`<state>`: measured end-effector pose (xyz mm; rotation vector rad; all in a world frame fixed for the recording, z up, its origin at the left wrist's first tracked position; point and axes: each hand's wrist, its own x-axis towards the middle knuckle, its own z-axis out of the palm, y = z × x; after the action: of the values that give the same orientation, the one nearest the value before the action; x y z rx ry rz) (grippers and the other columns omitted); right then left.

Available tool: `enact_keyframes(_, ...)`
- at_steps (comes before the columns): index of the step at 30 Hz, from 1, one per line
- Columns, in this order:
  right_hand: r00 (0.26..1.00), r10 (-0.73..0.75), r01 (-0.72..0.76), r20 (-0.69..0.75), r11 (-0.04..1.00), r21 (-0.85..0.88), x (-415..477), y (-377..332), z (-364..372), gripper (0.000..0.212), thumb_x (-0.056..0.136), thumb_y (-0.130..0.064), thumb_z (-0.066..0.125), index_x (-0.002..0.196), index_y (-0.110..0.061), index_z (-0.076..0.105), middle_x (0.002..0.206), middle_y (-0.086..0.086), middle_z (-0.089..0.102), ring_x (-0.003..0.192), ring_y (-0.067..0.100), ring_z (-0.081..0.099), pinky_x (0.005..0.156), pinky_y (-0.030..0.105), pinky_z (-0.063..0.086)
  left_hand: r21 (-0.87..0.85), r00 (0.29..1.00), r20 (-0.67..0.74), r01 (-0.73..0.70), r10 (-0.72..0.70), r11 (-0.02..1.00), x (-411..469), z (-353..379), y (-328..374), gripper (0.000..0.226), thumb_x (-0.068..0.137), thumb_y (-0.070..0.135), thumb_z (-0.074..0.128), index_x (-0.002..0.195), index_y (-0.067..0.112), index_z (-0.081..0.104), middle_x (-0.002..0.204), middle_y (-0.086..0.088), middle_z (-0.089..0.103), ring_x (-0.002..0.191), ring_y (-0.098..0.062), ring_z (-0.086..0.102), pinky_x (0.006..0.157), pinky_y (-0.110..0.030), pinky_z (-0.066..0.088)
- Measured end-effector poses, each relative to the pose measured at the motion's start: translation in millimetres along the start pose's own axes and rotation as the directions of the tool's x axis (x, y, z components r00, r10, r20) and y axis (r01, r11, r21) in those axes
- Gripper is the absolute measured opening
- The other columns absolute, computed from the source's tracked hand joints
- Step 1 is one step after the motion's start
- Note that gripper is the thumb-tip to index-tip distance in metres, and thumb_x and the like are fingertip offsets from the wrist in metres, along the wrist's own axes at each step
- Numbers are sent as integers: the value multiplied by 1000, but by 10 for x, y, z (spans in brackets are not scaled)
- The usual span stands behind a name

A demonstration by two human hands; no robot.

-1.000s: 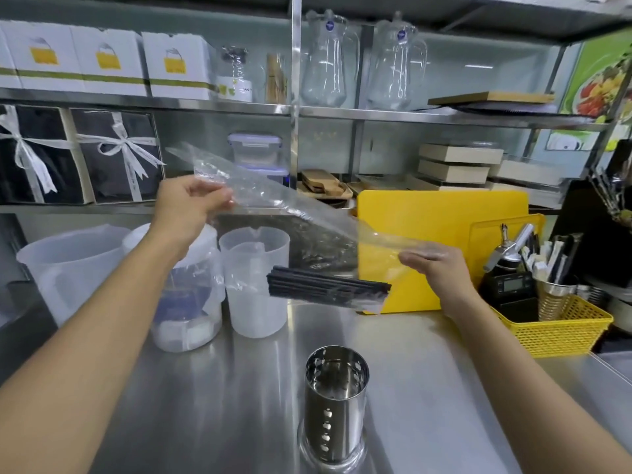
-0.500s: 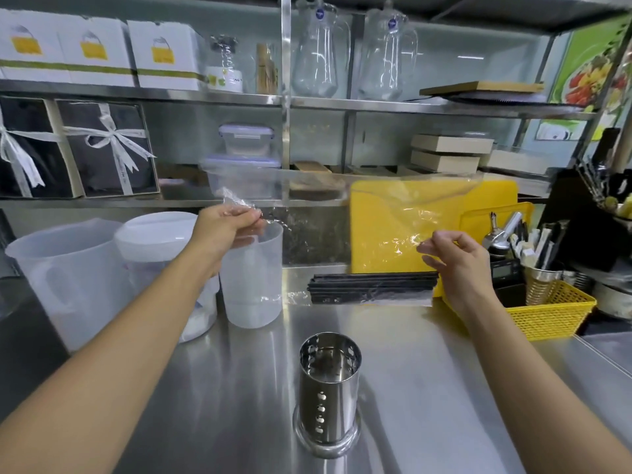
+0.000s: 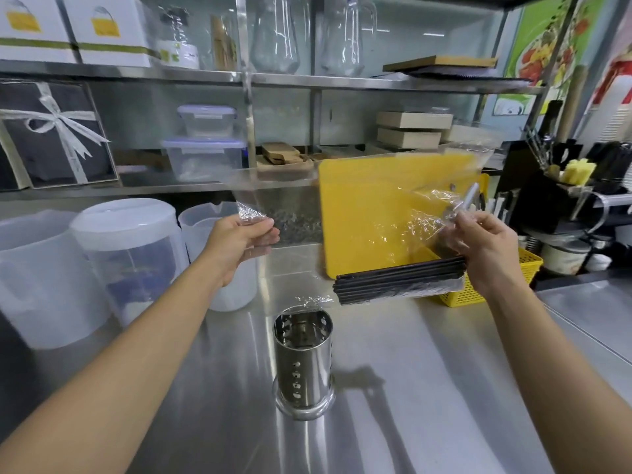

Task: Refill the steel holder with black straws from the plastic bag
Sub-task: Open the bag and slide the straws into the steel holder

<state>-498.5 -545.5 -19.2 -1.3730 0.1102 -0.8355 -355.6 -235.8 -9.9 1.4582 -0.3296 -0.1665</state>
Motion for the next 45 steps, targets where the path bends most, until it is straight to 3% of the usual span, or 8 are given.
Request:
enact_keyframes(16,998,-40,36,-56,997,-73,-234,-192,-304,17,86,-12,59,70,-16,56,55,-5,68,58,7,66,60,16,50,46,1000,-18,21,-21,999,-197,299,-287,6,81,7,66,86,10,64,67,2,71,63,-8,67,71,-28,53)
enact_keyframes(22,999,-32,29,-37,997,-77,-281,-206,-282,21,85,-13,62,66,-21,58,58,-6,69,59,8,64,59,19,48,191,985,-126,142,-119,971,-205,260,-231,90,75,13,74,143,16,16,140,-8,37,131,-26,37,101,-31,30)
enact_keyframes(25,998,-39,36,-44,996,-79,-301,-229,-281,18,84,-13,62,68,-20,57,54,-6,68,59,7,65,58,18,48,459,978,-180,-13,108,888,-249,283,-98,111,67,19,81,144,27,0,153,-10,10,140,-28,18,112,-44,22)
enact_keyframes(28,999,-38,36,-28,997,-63,-301,-237,-215,17,84,-11,62,69,-15,55,52,-7,67,57,5,66,56,15,49,751,872,-92,-256,481,608,-425,442,88,117,63,28,82,146,22,-1,155,-12,3,143,-29,9,114,-47,11)
enact_keyframes(33,999,-31,30,-12,996,-82,-301,-174,-197,16,84,-11,62,70,-16,56,54,-7,68,59,7,66,59,16,50,798,707,225,-529,671,290,-537,844,356,114,63,42,79,147,11,8,155,-12,15,142,-27,14,114,-41,8)
enact_keyframes(38,999,-36,36,-7,997,-65,-292,-167,-187,16,84,-10,62,70,-16,56,54,-6,67,58,7,66,58,16,50,756,764,376,-580,524,303,-334,1178,478,112,62,49,77,147,23,9,141,-4,45,131,-22,37,108,-38,17)
enact_keyframes(43,998,-57,57,3,995,-81,-301,-171,-220,15,83,-10,62,71,-15,57,55,-5,68,58,7,65,59,16,51,739,786,389,-577,481,346,-215,1371,445,28,84,41,61,107,25,63,98,2,69,99,-20,59,96,-35,30)
enact_keyframes(45,998,-67,67,3,992,-102,-304,-156,-246,15,84,-9,61,71,-15,58,55,-5,68,58,7,65,60,17,51,708,791,383,-583,478,398,-206,1390,436,20,87,36,58,92,20,69,94,1,71,92,-20,61,89,-37,43)
